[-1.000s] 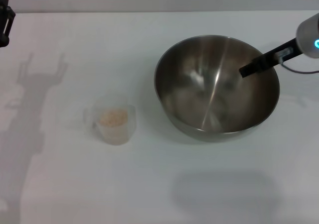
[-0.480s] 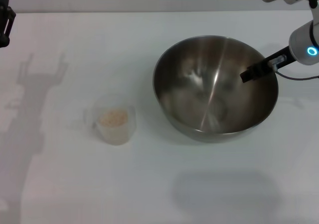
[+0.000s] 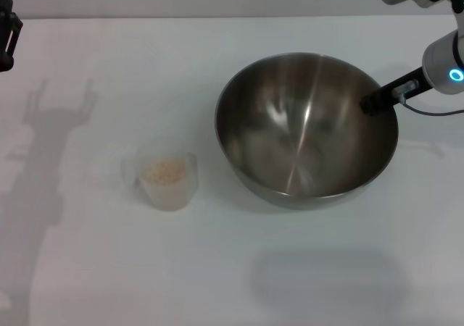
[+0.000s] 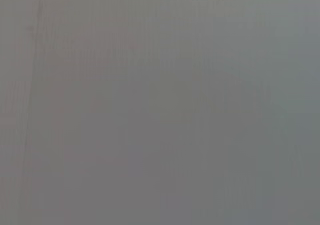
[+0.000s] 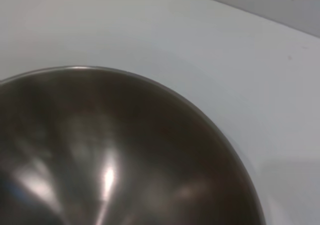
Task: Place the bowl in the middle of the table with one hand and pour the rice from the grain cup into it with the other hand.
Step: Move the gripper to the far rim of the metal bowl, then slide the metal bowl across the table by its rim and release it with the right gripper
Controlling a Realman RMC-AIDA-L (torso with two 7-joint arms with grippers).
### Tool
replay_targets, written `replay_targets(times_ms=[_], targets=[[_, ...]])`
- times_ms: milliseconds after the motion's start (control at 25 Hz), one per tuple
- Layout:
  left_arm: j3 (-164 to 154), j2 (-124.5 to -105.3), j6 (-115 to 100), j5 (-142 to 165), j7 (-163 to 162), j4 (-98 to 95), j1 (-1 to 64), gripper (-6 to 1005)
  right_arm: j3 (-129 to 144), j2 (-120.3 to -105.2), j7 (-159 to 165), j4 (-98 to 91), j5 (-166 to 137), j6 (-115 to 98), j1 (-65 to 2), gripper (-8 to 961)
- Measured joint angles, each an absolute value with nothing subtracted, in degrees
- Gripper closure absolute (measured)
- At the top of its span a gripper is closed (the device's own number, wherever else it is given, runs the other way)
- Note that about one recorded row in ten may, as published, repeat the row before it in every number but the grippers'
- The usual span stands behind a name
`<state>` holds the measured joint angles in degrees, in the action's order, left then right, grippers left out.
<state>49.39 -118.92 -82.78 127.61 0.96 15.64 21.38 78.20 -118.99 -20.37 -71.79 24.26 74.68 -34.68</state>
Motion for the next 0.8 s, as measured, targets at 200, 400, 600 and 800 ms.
replay_targets(times_ms=[200,400,600,800], targets=[[49.4,-118.91,-82.8,127.6,1.0,15.6,21.4,199,78.1,-119.01,-21.2,-74.7,24.4,74.2,-33.9,898],[49.4,-118.91,-82.8,127.6,1.0,15.6,21.6,200,76.0,-118.98,-25.0,-79.3,28.8,73.7,-31.8,937],[50.0,-118.91,-82.8,127.6,1.2,15.6,21.6,202,73.5,-118.87,-29.6,-83.5,33.8,74.5,-29.7,948],[50.4,-118.91,-82.8,127.6,1.1,15.7,21.6,203,71.2,-118.85,-34.5,-85.8,39.1,75.3,-27.0,947]])
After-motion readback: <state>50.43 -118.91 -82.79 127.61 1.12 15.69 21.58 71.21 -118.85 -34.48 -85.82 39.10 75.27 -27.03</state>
